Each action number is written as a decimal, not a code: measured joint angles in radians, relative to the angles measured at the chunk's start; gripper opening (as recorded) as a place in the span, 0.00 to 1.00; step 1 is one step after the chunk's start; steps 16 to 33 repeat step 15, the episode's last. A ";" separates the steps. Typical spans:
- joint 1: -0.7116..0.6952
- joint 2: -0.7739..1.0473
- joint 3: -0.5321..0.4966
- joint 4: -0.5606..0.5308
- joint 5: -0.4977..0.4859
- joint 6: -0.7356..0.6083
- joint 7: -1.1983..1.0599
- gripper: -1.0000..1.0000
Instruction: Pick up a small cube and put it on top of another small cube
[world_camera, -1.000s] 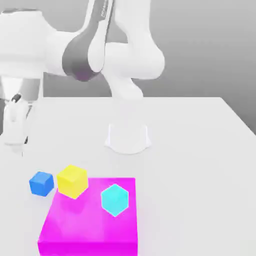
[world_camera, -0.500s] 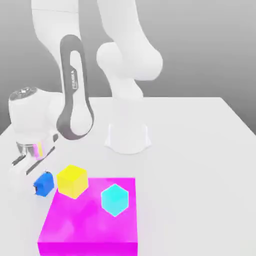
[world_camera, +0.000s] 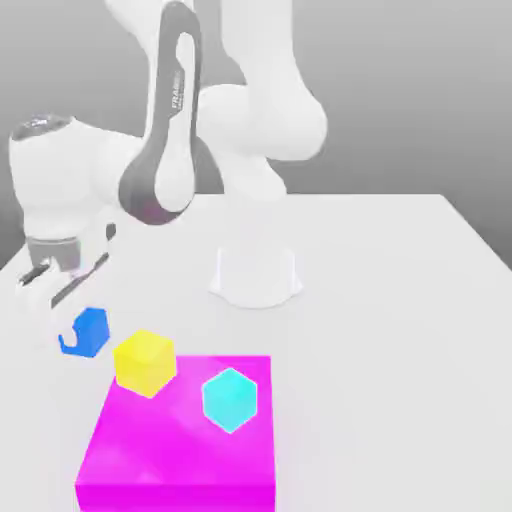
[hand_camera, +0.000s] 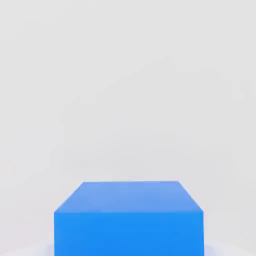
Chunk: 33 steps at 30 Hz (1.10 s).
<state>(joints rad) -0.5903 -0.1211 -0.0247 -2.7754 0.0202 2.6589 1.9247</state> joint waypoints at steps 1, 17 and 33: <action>0.016 -0.036 0.016 0.006 0.003 -0.042 0.011 0.00; 0.111 -0.062 0.122 -0.001 0.013 -0.062 0.078 1.00; 0.111 -0.062 0.122 -0.001 0.013 -0.062 0.078 1.00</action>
